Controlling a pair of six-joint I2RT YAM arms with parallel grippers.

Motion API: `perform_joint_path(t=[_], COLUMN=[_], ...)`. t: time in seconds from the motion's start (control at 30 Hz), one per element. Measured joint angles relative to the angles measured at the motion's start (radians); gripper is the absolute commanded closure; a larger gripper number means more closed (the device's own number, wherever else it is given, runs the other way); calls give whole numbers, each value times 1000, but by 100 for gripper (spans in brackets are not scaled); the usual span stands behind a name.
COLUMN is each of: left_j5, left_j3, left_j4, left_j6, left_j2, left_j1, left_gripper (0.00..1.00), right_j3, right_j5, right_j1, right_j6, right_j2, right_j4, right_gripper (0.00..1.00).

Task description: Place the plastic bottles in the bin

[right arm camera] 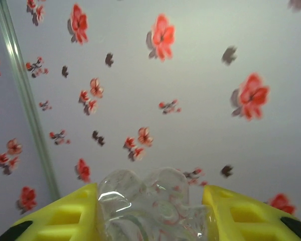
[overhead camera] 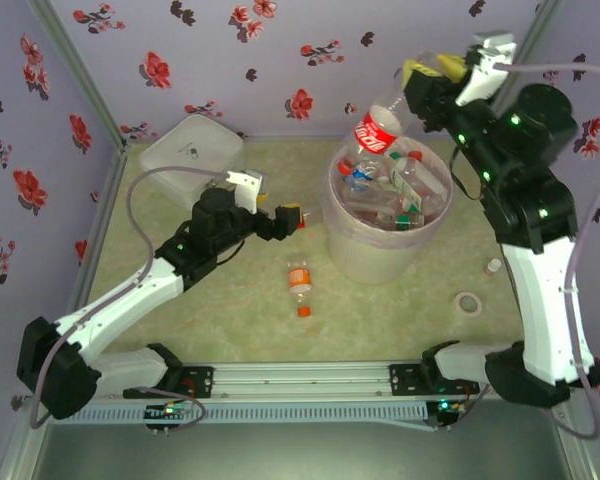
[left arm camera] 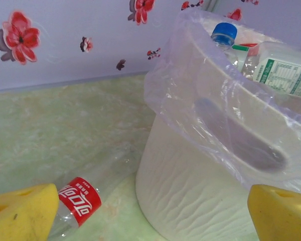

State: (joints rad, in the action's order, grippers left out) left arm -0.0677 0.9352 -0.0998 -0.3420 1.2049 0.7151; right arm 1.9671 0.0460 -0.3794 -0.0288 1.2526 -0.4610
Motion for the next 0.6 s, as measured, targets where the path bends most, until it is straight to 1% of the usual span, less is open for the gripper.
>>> perform_joint_path(t=[0.1, 0.2, 0.4, 0.6], left_j5=[-16, -23, -41, -50], left_j3=[31, 69, 136, 144], left_j4=[-34, -50, -65, -84], left_j6=[-53, -85, -107, -122], left_j2=[65, 123, 206, 255], left_j1=[0, 3, 22, 27], left_gripper=[8, 8, 8, 8], right_j3=[-23, -39, -87, -161], right_j5=[-25, -29, 9, 47], right_j1=[1, 2, 2, 2], right_j6=[63, 108, 126, 126], right_j2=[-4, 52, 200, 225], right_j4=[32, 37, 30, 33], right_gripper=[100, 100, 100, 100])
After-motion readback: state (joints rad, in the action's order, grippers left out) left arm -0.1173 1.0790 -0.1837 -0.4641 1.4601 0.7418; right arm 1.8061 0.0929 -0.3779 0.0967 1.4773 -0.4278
